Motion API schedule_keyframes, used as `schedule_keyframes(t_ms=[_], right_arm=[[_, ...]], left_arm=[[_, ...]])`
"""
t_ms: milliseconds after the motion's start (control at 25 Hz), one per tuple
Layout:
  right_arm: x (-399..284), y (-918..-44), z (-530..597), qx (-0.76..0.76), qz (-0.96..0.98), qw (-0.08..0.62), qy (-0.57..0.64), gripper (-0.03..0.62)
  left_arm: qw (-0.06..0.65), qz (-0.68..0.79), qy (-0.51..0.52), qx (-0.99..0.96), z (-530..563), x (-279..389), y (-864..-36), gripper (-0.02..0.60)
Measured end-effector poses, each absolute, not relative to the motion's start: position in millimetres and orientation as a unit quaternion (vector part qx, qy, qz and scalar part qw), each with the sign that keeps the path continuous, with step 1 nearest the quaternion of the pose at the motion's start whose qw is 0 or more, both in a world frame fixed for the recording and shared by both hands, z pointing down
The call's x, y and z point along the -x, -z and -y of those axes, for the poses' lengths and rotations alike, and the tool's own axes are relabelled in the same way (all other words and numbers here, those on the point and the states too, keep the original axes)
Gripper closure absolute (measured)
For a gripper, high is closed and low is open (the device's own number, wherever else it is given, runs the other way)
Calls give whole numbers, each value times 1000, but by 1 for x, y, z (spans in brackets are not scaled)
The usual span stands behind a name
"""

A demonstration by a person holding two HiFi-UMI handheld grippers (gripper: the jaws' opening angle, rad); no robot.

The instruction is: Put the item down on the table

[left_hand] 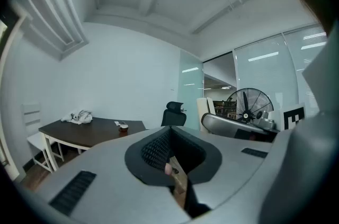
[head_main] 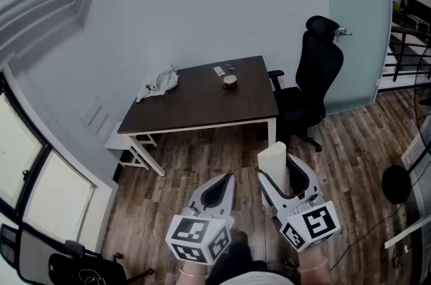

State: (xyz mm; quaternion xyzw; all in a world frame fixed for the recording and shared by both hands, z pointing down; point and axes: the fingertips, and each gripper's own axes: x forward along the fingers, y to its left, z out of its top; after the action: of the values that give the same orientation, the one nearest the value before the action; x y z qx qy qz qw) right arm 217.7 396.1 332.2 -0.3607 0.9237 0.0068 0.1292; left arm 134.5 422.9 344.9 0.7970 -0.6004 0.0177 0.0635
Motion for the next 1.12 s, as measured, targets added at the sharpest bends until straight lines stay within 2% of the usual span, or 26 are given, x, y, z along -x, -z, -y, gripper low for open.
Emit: schedule_keyframes(t_ms=[520, 1120], right_arm=[[-208, -337, -362, 363, -925, 111, -30, 313], [-153, -342, -267, 374, -923, 88, -24, 313]], left_arm=[[65, 597, -21, -799, -386, -129, -350, 563], [79, 590, -22, -803, -286, -73, -357, 563]])
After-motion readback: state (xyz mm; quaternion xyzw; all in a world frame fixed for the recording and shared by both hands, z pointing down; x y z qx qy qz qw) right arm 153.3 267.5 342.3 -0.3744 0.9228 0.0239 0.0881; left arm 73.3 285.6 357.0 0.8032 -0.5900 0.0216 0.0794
